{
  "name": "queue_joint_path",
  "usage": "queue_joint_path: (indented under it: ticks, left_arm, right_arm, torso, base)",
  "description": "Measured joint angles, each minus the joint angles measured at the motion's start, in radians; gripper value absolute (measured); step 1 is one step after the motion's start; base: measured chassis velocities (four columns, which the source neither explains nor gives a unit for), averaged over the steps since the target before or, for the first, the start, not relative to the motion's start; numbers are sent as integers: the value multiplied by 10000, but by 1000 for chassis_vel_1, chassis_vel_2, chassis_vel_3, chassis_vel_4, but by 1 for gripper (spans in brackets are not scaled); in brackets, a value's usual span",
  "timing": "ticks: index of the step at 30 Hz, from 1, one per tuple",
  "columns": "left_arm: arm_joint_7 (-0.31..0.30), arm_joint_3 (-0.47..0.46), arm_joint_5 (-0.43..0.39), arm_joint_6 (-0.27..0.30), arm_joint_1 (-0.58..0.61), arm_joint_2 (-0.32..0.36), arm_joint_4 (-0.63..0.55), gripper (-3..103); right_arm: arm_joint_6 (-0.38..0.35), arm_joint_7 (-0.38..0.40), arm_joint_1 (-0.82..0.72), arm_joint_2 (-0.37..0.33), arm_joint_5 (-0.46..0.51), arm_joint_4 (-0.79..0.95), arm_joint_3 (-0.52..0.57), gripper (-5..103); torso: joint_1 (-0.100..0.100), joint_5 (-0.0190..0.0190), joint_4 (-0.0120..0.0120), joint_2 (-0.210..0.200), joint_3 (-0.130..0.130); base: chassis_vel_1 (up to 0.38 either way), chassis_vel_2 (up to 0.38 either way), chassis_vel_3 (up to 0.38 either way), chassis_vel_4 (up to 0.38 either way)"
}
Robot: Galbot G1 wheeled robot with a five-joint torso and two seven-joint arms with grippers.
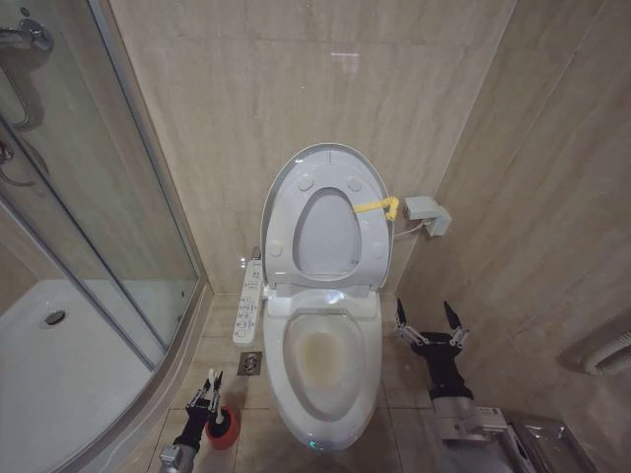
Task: Open the toilet lid, clean the toilet bowl with a toilet brush, close the toilet lid, and flush.
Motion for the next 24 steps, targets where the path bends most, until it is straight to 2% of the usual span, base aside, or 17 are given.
queue_joint_path:
  ticks: [4, 5, 10, 11, 12, 16, 18, 19, 21, 22, 24]
  left_arm:
    - [-57, -110, 67, 3, 211, 18, -264, 16]
    - [-95, -152, 99, 4, 314, 19, -389, 42]
    - [-586, -342, 442, 13, 840, -18, -1047, 42]
    - [-708, -412, 544, 19, 1011, -26, -1306, 70]
    - [-708, -412, 544, 19, 1011, -26, -1306, 70]
    - [-1055, -985, 1319, 21, 1893, -63, -2863, 70]
    - [-1128, -1096, 1439, 20, 2083, -55, -3206, 70]
    - [-1244, -1250, 1504, 30, 2347, -17, -3750, 96]
    - [-1349, -1547, 1526, 177, 2765, 39, -4703, 96]
    - [-1349, -1547, 1526, 177, 2765, 39, -4703, 96]
    - [-1446, -1944, 1531, 554, 3197, 70, -5986, 96]
  right_arm:
    - [-1, 0, 0, 0, 0, 0, 0, 100]
    - [0, 0, 0, 0, 0, 0, 0, 100]
    - [0, 0, 0, 0, 0, 0, 0, 100]
    - [0, 0, 0, 0, 0, 0, 0, 100]
    - [0, 0, 0, 0, 0, 0, 0, 100]
    - [0, 0, 1, 0, 0, 0, 0, 100]
    - [0, 0, 0, 0, 0, 0, 0, 100]
    - [0, 1, 0, 0, 0, 0, 1, 100]
    - [0, 0, 0, 0, 0, 0, 0, 100]
    - [0, 0, 0, 0, 0, 0, 0, 100]
    - [0, 0, 0, 0, 0, 0, 0, 100]
  torso:
    - [0, 0, 0, 0, 0]
    - [0, 0, 0, 0, 0]
    - [0, -1, 0, 0, 0]
    - [0, -1, 0, 0, 0]
    - [0, -1, 0, 0, 0]
    - [0, 0, 0, 0, 0]
    - [0, 0, 2, -1, 1]
    - [0, -2, 1, 0, 1]
    - [0, 1, 2, -1, 1]
    - [0, 1, 2, -1, 1]
    - [0, -2, -1, -1, 1]
  base:
    - [0, 0, 0, 0]
    - [0, 0, 0, 0]
    - [0, 0, 0, 0]
    - [0, 0, 0, 0]
    - [0, 0, 0, 0]
    - [0, 0, 0, 0]
    - [0, 0, 0, 0]
    - [0, 0, 0, 0]
    - [0, 0, 0, 0]
    - [0, 0, 0, 0]
    - [0, 0, 0, 0]
